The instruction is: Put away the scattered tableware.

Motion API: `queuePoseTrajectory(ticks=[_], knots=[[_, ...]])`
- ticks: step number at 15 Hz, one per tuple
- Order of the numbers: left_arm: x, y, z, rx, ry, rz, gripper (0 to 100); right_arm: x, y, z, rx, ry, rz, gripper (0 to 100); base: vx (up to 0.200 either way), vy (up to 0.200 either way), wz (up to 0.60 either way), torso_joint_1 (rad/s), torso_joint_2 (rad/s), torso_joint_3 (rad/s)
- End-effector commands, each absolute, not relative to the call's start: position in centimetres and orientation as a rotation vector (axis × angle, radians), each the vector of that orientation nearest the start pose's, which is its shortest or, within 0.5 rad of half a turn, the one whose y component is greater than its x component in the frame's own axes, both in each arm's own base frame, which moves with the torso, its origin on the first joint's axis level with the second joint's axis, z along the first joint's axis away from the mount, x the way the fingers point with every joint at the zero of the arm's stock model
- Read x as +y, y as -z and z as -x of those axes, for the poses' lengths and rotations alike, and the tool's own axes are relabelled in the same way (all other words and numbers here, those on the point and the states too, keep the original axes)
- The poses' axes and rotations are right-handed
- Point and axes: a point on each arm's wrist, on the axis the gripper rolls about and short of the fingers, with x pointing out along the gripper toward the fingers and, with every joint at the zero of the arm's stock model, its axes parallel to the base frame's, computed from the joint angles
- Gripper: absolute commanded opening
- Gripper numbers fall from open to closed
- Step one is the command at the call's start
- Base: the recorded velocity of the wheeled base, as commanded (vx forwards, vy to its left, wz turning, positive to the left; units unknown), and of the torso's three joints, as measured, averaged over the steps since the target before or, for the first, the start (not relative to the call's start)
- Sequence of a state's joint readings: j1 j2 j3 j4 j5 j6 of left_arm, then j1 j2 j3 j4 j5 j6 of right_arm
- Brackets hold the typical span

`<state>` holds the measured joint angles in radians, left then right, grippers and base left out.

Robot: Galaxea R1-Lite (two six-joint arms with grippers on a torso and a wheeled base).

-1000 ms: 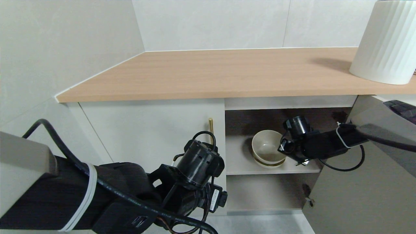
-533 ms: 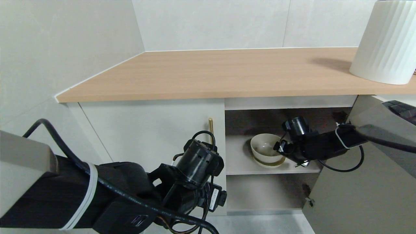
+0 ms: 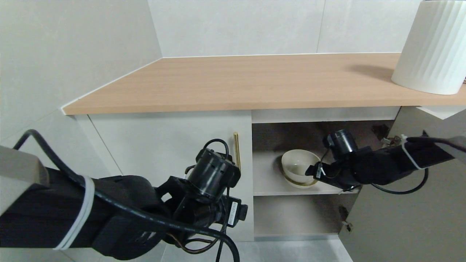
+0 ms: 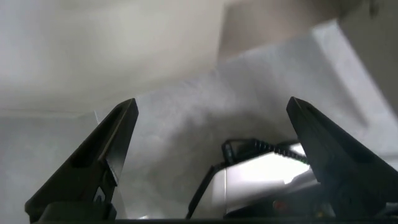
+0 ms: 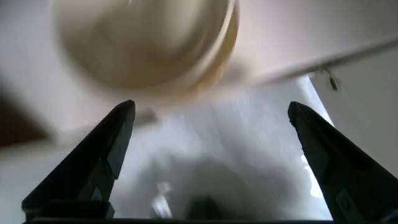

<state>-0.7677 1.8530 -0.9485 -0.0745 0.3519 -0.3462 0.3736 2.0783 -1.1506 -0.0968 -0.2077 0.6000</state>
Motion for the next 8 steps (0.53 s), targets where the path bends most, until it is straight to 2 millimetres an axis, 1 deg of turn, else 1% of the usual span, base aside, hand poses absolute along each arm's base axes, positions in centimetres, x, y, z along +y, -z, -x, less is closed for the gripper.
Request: queuePoseTrajectory(ticks=[1, 2, 3, 4, 6, 7, 8], knots=[[-18.1, -15.5, -23.3, 0.686, 0.203, -0.018, 100, 12.2, -14.9, -29.1, 0.792, -0.043, -0.263, 100, 0.000, 0.000, 0.00, 0.000, 0.00, 0.000], [-17.2, -16.2, -23.2, 0.669, 0.192, 0.003, 100, 12.0, -16.0, -28.0, 0.786, -0.064, -0.255, 100, 0.000, 0.000, 0.00, 0.000, 0.00, 0.000], [-16.1, -17.1, -22.6, 0.648, 0.184, 0.026, 100, 11.5, -17.7, -26.1, 0.780, -0.088, -0.252, 100, 0.000, 0.000, 0.00, 0.000, 0.00, 0.000], [-14.9, -17.2, -21.8, 0.645, 0.165, 0.031, 100, 11.3, -18.7, -23.9, 0.795, -0.111, -0.239, 100, 0.000, 0.000, 0.00, 0.000, 0.00, 0.000], [-13.0, -17.1, -20.3, 0.648, 0.139, 0.037, 100, 10.8, -19.1, -20.4, 0.810, -0.151, -0.216, 100, 0.000, 0.000, 0.00, 0.000, 0.00, 0.000], [-12.2, -17.2, -19.6, 0.640, 0.128, 0.046, 100, 10.6, -19.0, -19.4, 0.811, -0.163, -0.213, 100, 0.000, 0.000, 0.00, 0.000, 0.00, 0.000], [-11.3, -17.6, -18.5, 0.625, 0.129, 0.053, 100, 10.7, -18.7, -18.1, 0.822, -0.191, -0.196, 100, 0.000, 0.000, 0.00, 0.000, 0.00, 0.000]])
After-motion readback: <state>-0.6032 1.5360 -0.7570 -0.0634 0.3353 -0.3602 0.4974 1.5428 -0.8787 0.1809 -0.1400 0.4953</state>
